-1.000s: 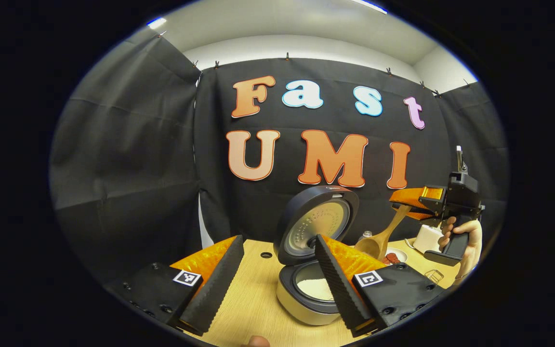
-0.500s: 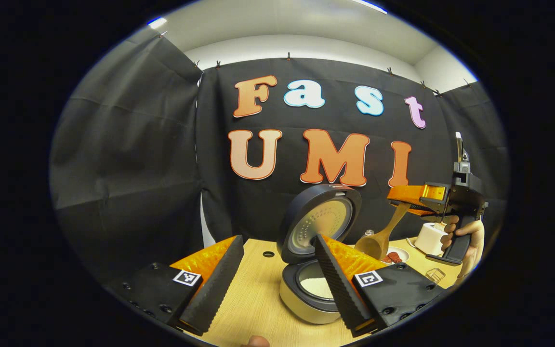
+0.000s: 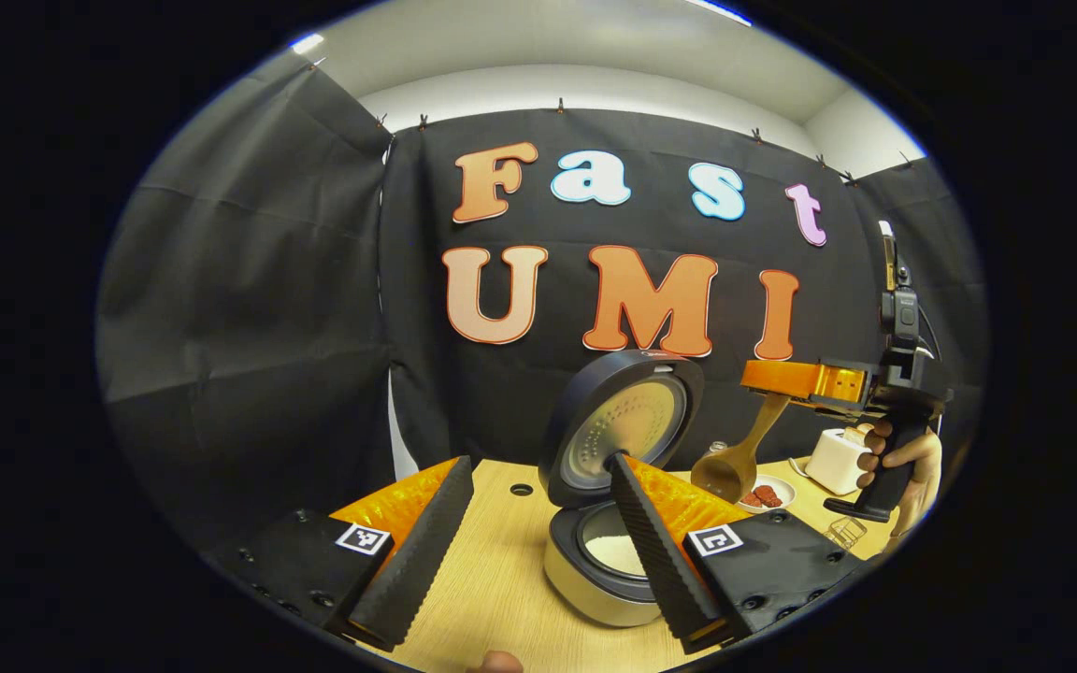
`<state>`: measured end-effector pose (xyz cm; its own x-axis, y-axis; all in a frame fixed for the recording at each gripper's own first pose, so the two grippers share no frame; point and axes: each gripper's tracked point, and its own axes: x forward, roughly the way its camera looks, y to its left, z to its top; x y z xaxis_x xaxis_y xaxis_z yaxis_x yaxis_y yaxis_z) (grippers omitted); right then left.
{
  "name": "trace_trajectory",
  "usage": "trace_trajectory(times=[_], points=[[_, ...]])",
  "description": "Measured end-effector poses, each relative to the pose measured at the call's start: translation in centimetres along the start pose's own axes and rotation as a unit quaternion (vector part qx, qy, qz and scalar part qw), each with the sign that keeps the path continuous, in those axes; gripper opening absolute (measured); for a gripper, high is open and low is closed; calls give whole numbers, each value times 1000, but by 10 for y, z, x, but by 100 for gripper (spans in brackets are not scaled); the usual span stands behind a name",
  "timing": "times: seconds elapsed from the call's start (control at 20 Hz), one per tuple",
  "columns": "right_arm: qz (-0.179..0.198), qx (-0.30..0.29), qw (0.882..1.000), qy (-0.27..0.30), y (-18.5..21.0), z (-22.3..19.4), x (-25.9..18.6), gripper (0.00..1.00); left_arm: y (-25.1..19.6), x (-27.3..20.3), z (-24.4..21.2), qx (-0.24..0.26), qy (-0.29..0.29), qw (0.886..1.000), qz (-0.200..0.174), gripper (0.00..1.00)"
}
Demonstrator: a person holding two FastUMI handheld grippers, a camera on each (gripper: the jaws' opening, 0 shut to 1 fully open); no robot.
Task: Close the left gripper, press the button to open the rice cooker; take a wooden spoon from the chopstick holder with the right hand, scoop a spoonful of rice and pour it into the rice cooker, then put the wooden spoon back into the chopstick holder.
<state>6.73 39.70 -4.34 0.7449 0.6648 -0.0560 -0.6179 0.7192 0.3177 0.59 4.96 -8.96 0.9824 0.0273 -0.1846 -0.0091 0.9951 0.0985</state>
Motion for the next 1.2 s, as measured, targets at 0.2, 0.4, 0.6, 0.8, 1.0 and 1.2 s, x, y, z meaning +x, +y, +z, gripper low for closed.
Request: trace_trajectory(times=[0.2,0.4,0.6,0.8,1.0,1.2], points=[[11,-36,999,12,8,-13,2,14,5,0,-2,-1,3,1000,5,100],[19,-41,999,17,10,-20,4,14,13,0,-2,4,-2,1000,19,100],[17,-30,999,14,4,-12,-5,15,16,3,-6,-3,4,1000,23,100],[3,-21,1000,0,-14,6,-28,15,19,2,-4,-3,0,1000,31,100],[-24,-14,1000,-12,-47,23,-63,14,13,2,2,-4,-7,1000,30,100],[-66,-1,998,-22,-93,35,-108,15,9,-1,7,-10,-16,999,35,100]])
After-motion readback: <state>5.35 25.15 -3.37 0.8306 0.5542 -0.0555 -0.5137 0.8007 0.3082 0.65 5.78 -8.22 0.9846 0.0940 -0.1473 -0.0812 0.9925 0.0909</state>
